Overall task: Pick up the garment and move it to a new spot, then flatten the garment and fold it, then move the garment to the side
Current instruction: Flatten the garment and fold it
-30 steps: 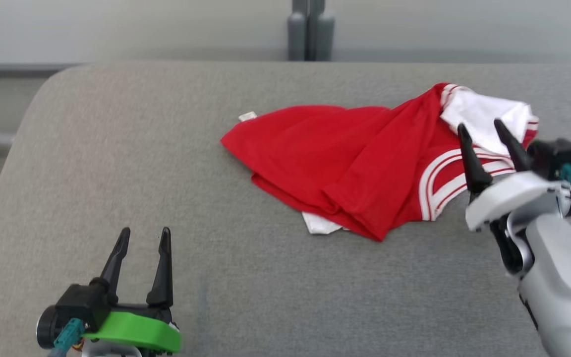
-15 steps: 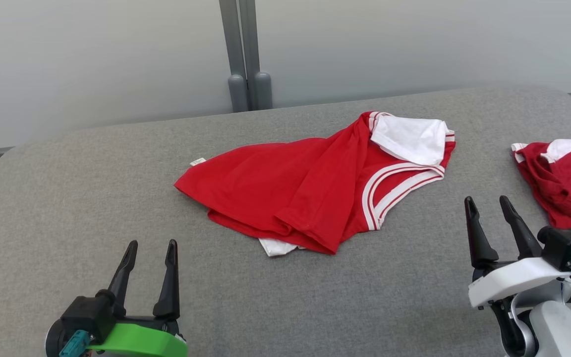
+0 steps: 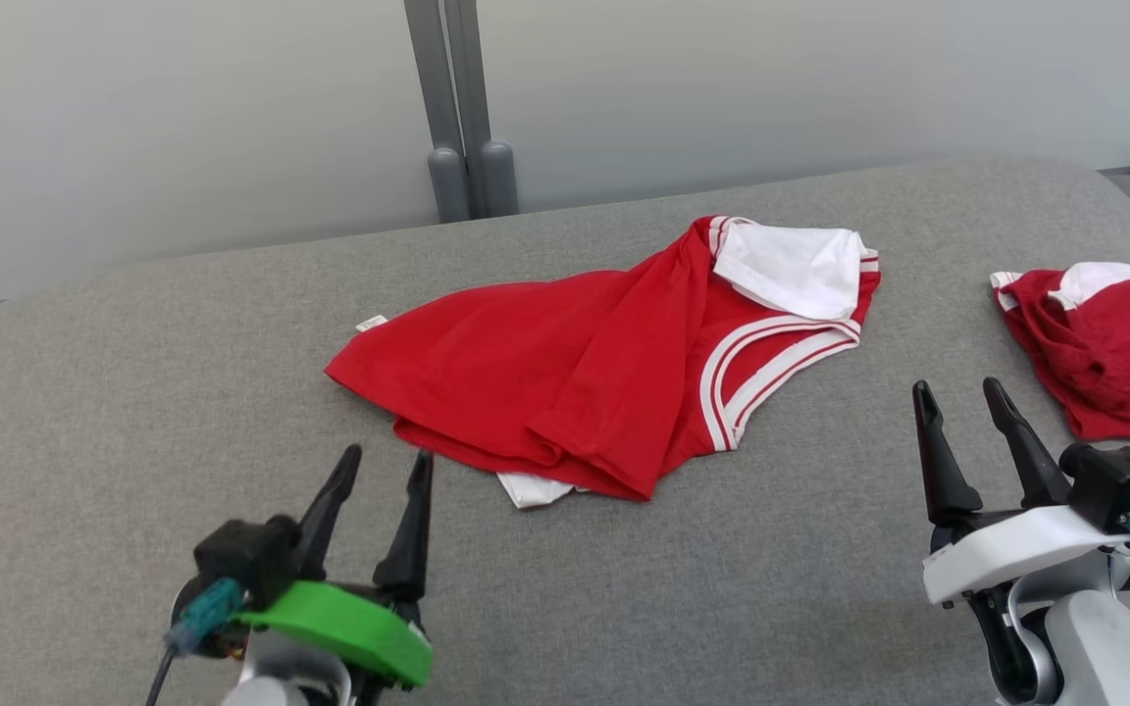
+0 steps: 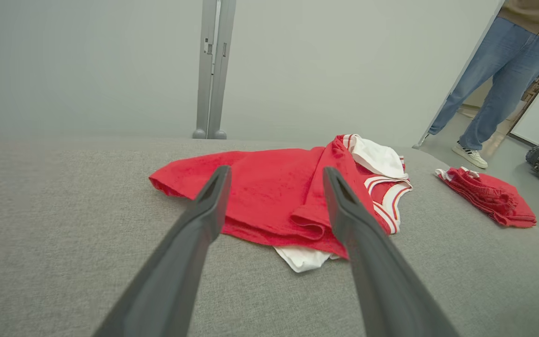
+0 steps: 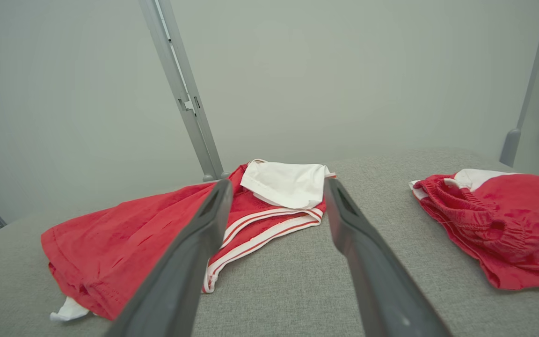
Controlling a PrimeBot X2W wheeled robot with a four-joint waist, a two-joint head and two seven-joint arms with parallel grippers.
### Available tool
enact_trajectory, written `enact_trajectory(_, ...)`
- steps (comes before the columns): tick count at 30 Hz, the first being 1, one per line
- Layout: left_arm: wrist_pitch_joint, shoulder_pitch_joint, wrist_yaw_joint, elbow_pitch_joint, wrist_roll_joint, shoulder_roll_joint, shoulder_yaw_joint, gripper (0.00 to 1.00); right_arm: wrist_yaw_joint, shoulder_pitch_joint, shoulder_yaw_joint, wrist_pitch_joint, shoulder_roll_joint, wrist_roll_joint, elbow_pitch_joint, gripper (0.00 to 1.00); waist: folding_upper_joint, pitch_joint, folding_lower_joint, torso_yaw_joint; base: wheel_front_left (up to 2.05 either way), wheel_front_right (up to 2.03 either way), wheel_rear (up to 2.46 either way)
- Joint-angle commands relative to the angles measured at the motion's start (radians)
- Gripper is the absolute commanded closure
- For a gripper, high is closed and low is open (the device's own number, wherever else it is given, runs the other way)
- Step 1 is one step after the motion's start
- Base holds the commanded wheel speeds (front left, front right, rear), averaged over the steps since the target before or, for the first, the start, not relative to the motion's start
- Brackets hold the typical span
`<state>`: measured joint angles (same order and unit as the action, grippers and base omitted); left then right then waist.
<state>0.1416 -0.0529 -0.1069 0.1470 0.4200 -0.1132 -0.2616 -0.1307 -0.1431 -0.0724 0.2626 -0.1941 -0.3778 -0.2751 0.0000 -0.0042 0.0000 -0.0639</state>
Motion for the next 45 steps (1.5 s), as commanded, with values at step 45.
enact_trajectory(45,-0.313,-0.354,0.012,0.318,0.474,0.050,-0.195,0.02,0.000,-0.063,0.036,0.003,0.054,0.033,0.027,0.00,0.0000,0.186,0.0000,-0.178,0.00,0.00,0.00)
